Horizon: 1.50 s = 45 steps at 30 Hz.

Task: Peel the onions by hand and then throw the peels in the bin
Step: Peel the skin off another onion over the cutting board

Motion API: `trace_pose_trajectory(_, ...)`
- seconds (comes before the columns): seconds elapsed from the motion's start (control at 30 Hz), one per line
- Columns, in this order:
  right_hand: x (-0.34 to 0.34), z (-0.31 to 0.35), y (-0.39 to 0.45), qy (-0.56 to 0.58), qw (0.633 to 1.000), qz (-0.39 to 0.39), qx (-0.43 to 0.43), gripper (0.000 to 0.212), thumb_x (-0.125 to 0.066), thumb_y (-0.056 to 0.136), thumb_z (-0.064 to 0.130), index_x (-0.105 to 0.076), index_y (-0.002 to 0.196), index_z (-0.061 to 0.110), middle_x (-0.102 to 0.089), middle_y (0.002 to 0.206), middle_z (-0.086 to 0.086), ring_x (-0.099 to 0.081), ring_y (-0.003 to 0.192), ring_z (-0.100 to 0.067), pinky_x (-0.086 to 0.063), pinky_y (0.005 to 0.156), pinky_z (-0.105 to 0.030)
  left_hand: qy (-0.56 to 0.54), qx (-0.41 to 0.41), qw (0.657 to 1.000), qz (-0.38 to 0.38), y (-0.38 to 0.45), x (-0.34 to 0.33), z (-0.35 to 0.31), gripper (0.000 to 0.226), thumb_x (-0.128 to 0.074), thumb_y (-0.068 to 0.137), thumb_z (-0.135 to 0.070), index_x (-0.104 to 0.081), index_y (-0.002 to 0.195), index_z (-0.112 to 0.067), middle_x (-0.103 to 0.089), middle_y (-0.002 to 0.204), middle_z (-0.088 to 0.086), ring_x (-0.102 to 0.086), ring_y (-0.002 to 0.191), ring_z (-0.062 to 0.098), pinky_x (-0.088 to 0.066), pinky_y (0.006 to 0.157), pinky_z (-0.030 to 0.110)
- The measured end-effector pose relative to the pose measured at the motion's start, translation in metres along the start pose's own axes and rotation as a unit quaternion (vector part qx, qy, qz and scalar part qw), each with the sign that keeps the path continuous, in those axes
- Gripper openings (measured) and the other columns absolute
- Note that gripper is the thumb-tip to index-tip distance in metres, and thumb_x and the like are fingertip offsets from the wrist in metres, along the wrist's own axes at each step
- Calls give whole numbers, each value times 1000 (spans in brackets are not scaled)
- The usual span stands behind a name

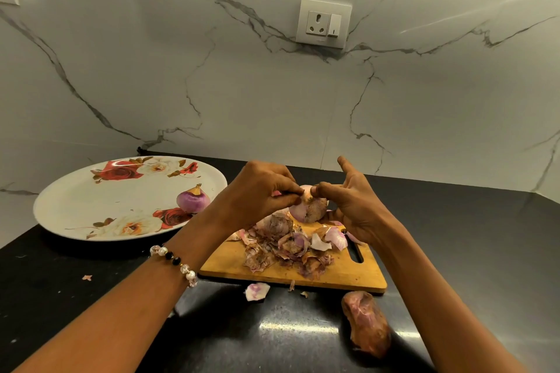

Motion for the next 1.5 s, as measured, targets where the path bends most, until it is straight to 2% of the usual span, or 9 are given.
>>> trace_pose_trajectory(0.2, 0, -3, 1, -1, 1000, 3, -7, 98, -64, 86, -7, -2, 156, 23, -65, 91, -19, -68, 90, -34, -55, 77, -60, 41, -29, 999, 14, 1, -1, -4, 16, -77, 76, -11, -75, 90, -3, -72, 81, 8, -67, 68, 14, -42, 67, 4)
trace_pose_trajectory(0.27, 1, -4, 2, 9, 1000, -6, -13, 97, -65, 86, -5, -4, 156, 23, -57, 115, -25, -64, 100, -37, -52, 83, -65, 57, -41, 997, 9, 2, -2, -7, 17, -78, 74, -9, -75, 89, -2, -72, 81, 9, -67, 68, 15, -45, 66, 9)
trace_pose_trajectory(0.37, 3, -4, 4, 21, 999, -20, -20, 96, -66, 86, -3, -6, 156, 23, -24, 153, -26, -53, 118, -43, -51, 84, -65, 96, -58, 994, -9, 1, -5, -11, 19, -79, 72, -8, -74, 89, 0, -72, 81, 11, -69, 68, 18, -50, 68, 17)
trace_pose_trajectory(0.5, 2, -5, 2, 50, 998, -12, -28, 96, -64, 87, -5, -3, 156, 21, -17, 156, -25, -53, 115, -42, -50, 85, -67, 114, -47, 992, -26, 0, -9, -10, 21, -80, 72, -8, -73, 89, 0, -72, 83, 12, -70, 71, 20, -50, 70, 18)
trace_pose_trajectory(0.67, 3, -3, 2, 28, 999, -20, -23, 97, -66, 86, -4, -4, 156, 21, -16, 157, -24, -56, 112, -40, -54, 81, -62, -8, 9, 999, -35, -1, 0, -1, 18, -71, 80, -12, -74, 95, -4, -73, 88, 7, -67, 77, 10, -50, 72, 8)
trace_pose_trajectory(0.8, 5, -3, 1, 16, 1000, -19, -14, 95, -64, 87, -4, -3, 156, 20, -34, 144, -28, -62, 96, -32, -51, 84, -65, -23, 2, 1000, -20, 1, -1, -3, 24, -69, 81, -18, -73, 99, -3, -73, 91, 9, -66, 79, 11, -53, 69, 11)
trace_pose_trajectory(0.97, 4, -2, 2, -1, 1000, -20, -4, 99, -66, 86, -4, -2, 157, 21, -66, 92, -18, -67, 96, -33, -53, 84, -63, 13, -3, 1000, -13, -1, -6, -5, 21, -73, 77, -17, -75, 93, -3, -73, 87, 9, -69, 74, 17, -54, 68, 17)
trace_pose_trajectory(1.17, -1, -1, -1, 17, 1000, -3, -7, 103, -67, 85, -5, 4, 156, 22, -70, 83, -16, -71, 81, -30, -58, 56, -45, 39, -8, 999, -19, 0, -5, -5, 18, -69, 80, -16, -74, 91, -3, -72, 85, 9, -68, 72, 16, -50, 69, 14)
trace_pose_trajectory(1.5, -4, 1, -3, 22, 1000, 19, 10, 106, -66, 84, -7, 7, 156, 21, -73, 76, -14, -71, 72, -29, -59, 65, -53, 127, 10, 992, 3, -1, -13, -9, 13, -69, 84, -8, -63, 92, 0, -53, 118, 20, -62, 94, 26, -44, 77, 19)
Point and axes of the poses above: each hand's wrist, its own y-axis towards the middle knuckle, its own x-axis out of the back of the hand, z = x × y, the point moved 4 cm from there along y, towards the middle knuckle
